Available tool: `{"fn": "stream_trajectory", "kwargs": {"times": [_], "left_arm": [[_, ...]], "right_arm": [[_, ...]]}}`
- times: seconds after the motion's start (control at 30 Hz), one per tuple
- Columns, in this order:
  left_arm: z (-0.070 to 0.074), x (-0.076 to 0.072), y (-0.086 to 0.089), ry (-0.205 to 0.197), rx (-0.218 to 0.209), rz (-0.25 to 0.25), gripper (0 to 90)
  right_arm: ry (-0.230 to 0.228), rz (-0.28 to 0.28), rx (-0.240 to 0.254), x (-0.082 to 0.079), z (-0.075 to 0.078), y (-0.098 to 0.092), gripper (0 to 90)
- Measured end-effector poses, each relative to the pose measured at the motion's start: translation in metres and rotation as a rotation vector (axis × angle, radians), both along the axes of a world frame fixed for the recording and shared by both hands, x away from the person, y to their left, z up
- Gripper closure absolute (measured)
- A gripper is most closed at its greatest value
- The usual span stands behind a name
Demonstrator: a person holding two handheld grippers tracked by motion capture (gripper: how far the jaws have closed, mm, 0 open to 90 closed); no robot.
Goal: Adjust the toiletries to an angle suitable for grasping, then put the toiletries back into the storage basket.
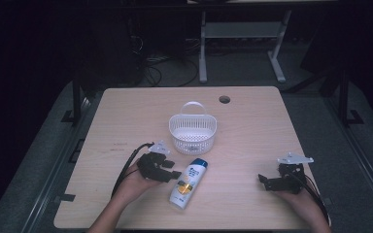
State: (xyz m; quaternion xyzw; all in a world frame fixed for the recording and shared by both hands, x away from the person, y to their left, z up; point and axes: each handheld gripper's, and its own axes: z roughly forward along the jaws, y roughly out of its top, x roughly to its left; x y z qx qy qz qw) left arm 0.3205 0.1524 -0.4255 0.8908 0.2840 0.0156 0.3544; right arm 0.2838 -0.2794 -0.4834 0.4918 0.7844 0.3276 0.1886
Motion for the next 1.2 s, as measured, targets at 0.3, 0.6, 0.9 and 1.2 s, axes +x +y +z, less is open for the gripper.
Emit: {"fn": "stream_trajectory", "kwargs": {"times": [0.3, 0.6, 0.9, 1.2], "left_arm": [[0.006, 0.005, -0.015, -0.011, 0.011, 0.037, 31.1], [0.008, 0.007, -0.04, -0.023, 0.057, 0.048, 26.0], [0.005, 0.007, -0.065, -0.025, 0.103, 0.037, 20.2], [-0.007, 0.009, -0.082, -0.017, 0.161, 0.031, 18.7]], "right_arm": [[-0.001, -0.001, 0.0, 0.0, 0.0, 0.0, 0.5], [-0.001, -0.001, 0.0, 0.0, 0.0, 0.0, 0.5], [-0.001, -0.001, 0.0, 0.0, 0.0, 0.0, 0.5], [-0.001, -0.001, 0.0, 0.0, 0.0, 0.0, 0.5]]}}
